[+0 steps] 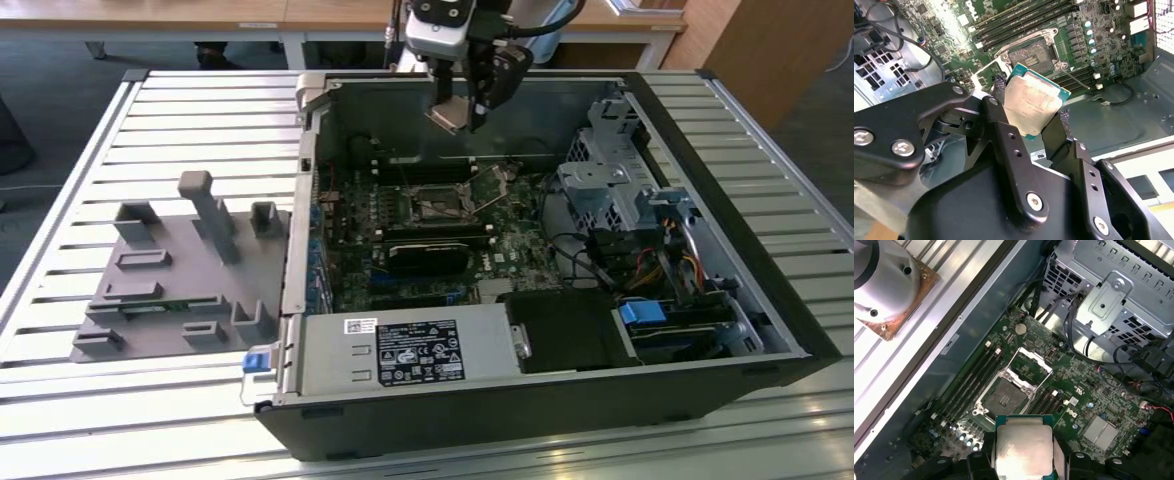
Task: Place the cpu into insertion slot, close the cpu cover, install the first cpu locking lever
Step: 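Place the cpu into insertion slot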
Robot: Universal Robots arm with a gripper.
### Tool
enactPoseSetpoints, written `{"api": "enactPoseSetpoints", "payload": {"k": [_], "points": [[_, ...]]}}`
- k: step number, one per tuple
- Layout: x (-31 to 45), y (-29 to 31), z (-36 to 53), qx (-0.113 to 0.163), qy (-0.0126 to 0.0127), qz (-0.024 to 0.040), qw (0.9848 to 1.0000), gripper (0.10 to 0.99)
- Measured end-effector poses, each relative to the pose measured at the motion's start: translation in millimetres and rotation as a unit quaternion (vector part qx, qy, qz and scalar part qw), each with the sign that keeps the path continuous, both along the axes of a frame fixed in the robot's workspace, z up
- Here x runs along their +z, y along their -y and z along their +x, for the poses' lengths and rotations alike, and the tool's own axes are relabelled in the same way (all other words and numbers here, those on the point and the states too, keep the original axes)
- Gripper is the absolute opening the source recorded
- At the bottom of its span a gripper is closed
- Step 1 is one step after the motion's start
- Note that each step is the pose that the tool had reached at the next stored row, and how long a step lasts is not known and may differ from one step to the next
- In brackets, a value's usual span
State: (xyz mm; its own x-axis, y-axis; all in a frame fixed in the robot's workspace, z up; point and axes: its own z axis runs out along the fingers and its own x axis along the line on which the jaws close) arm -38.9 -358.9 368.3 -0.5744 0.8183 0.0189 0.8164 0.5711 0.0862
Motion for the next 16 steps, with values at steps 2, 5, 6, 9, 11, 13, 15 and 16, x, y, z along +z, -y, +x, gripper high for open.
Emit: {"api": "enactPoseSetpoints", "payload": {"k": [2,5,6,9,11,13,15,16], "points": [[-0.1,0.0,0.0,-0.007,0.0,0.0,1.0,0.537],[-0.3,0.0,0.0,-0.019,0.0,0.0,0.9998,0.537],[-0.4,0.0,0.0,-0.023,0.0,0.0,0.9997,0.537],[-0.5,0.0,0.0,-0.036,0.0,0.0,0.9994,0.537],[-0.7,0.0,0.0,-0.044,0.0,0.0,0.999,0.537],[-0.8,0.0,0.0,-0.052,0.0,0.0,0.9986,0.537],[-1.0,0.0,0.0,-0.061,0.0,0.0,0.9981,0.537],[-1.1,0.0,0.0,-0.066,0.0,0.0,0.9978,0.537]]}}
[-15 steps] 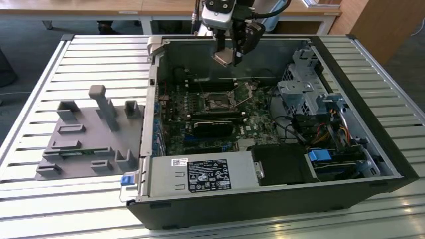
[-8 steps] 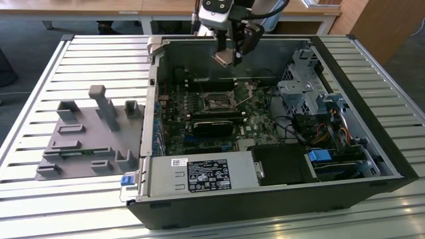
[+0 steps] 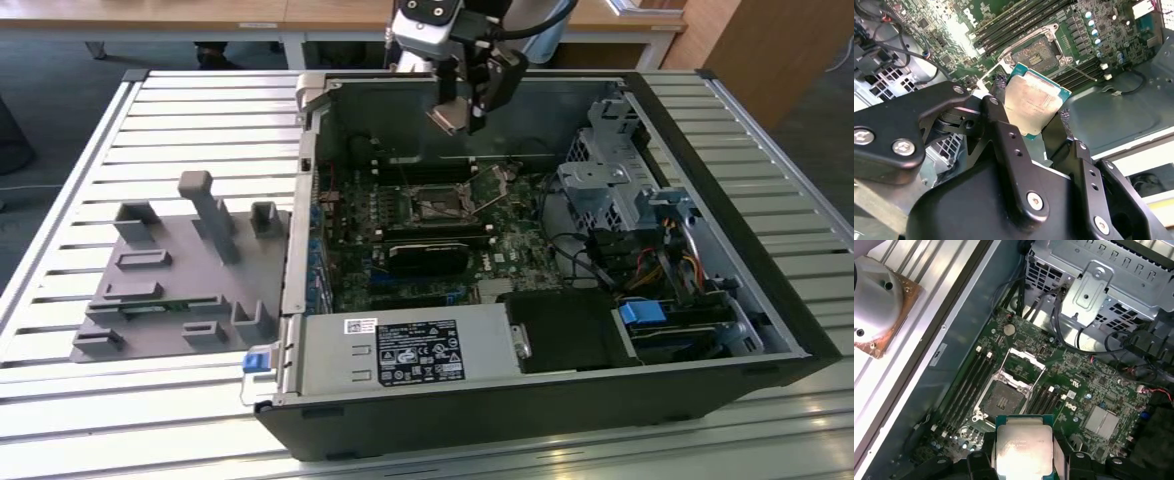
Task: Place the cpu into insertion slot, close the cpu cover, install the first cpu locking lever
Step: 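Place the cpu into insertion slot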
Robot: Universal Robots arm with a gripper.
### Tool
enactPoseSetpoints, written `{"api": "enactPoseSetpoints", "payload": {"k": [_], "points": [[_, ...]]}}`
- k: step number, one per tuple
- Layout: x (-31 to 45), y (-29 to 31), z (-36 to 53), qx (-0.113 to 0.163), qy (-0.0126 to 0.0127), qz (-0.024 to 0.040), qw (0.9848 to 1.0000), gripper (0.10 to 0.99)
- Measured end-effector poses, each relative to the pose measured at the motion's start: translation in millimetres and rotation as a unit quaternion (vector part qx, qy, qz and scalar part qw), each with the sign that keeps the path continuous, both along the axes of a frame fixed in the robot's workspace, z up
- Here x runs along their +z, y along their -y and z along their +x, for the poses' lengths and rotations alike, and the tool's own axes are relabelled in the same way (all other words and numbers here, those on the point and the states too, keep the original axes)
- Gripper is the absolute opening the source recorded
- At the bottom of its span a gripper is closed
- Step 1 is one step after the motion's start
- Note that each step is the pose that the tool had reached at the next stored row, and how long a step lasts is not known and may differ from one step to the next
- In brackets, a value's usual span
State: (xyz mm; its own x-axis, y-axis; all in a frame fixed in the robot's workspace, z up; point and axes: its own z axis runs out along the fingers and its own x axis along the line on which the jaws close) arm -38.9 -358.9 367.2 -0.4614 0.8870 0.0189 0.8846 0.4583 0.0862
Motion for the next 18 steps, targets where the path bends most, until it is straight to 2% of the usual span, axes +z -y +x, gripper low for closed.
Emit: {"api": "enactPoseSetpoints", "payload": {"k": [5,9,14,18], "points": [[-0.6,0.0,0.0,-0.027,0.0,0.0,0.9996,0.537],[-1.1,0.0,0.0,-0.053,0.0,-0.0001,0.9986,0.537],[-1.8,0.0,-0.1,-0.086,0.0,-0.0003,0.9963,0.537],[-2.3,0.0,-0.1,-0.114,0.0,-0.0005,0.9935,0.537]]}}
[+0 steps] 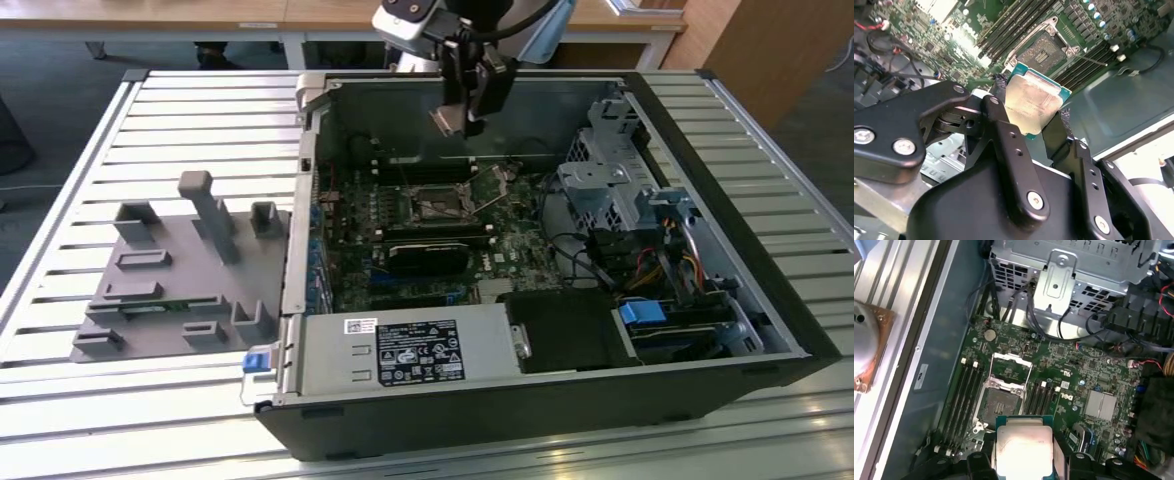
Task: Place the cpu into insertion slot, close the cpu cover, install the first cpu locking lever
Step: 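Place the cpu into insertion slot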
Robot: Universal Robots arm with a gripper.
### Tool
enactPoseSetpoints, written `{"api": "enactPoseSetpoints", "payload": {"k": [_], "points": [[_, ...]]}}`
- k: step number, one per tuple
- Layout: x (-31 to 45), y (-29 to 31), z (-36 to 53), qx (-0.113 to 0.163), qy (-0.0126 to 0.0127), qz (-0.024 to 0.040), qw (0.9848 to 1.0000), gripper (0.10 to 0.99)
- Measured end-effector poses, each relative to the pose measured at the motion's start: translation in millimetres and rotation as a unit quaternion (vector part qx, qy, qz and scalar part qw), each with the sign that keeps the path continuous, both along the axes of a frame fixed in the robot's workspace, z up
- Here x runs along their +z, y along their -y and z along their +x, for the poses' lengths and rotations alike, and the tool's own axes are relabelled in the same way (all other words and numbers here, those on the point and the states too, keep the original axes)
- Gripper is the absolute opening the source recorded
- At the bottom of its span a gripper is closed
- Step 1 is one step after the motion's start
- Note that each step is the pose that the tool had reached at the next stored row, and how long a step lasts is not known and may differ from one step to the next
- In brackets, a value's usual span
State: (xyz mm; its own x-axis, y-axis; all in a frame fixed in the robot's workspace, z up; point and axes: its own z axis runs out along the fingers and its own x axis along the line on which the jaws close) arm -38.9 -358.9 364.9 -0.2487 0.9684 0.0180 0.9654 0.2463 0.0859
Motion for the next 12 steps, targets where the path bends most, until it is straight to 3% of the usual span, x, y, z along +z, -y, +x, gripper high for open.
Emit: {"api": "enactPoseSetpoints", "payload": {"k": [6,12], "points": [[-1.5,0.0,0.0,-0.045,0.0,-0.0001,0.999,0.537],[-3.3,0.0,0.0,-0.086,-0.0001,-0.0002,0.9963,0.537]]}}
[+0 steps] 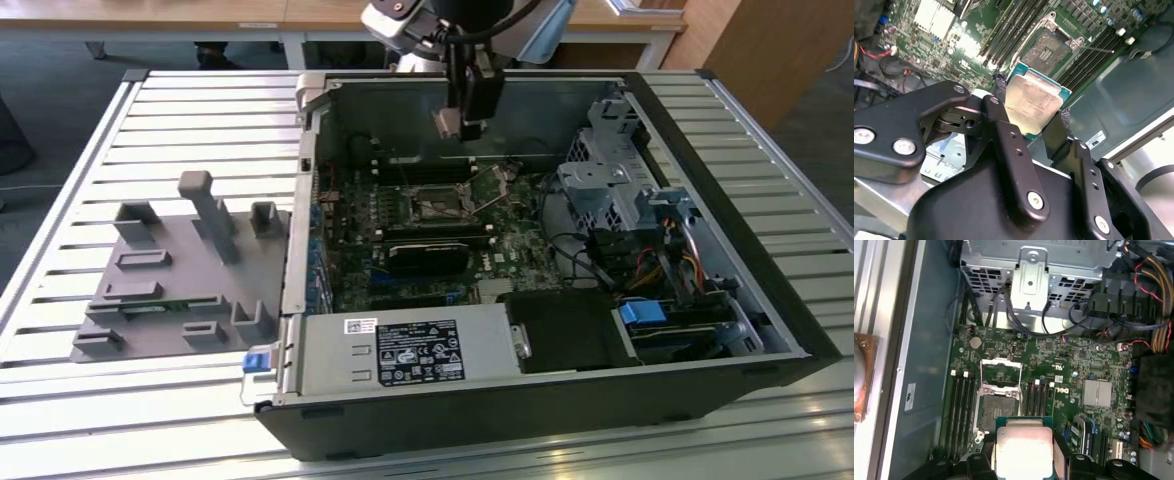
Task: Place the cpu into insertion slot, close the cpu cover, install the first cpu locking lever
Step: 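Place the cpu into insertion slot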
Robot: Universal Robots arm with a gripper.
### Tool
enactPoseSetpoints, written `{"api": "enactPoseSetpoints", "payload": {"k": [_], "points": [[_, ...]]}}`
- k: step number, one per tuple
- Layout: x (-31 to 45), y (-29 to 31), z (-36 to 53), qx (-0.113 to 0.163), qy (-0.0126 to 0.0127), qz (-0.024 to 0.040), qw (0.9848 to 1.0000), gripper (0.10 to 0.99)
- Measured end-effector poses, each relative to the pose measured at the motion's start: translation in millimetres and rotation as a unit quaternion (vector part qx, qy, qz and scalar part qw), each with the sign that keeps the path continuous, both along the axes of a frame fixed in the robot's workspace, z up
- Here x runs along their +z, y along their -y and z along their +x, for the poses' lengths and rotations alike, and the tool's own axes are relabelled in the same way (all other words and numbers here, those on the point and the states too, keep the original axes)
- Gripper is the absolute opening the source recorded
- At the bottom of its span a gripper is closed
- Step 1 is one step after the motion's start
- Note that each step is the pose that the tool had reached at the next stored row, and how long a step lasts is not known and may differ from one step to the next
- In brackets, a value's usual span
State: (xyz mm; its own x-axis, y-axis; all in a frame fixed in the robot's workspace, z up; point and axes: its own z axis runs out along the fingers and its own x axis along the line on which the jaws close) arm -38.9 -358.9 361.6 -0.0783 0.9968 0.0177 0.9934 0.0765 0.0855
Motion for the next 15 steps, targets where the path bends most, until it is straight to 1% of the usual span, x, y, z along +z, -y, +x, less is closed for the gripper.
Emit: {"api": "enactPoseSetpoints", "payload": {"k": [6,10,15], "points": [[-3.6,0.0,-0.2,-0.027,-0.0003,-0.0001,0.9996,0.537],[-10.6,-0.9,-0.2,-0.03,-0.0003,-0.002,0.9996,0.537],[-19.8,-3.3,-0.2,-0.03,-0.0003,-0.002,0.9996,0.537]]}}
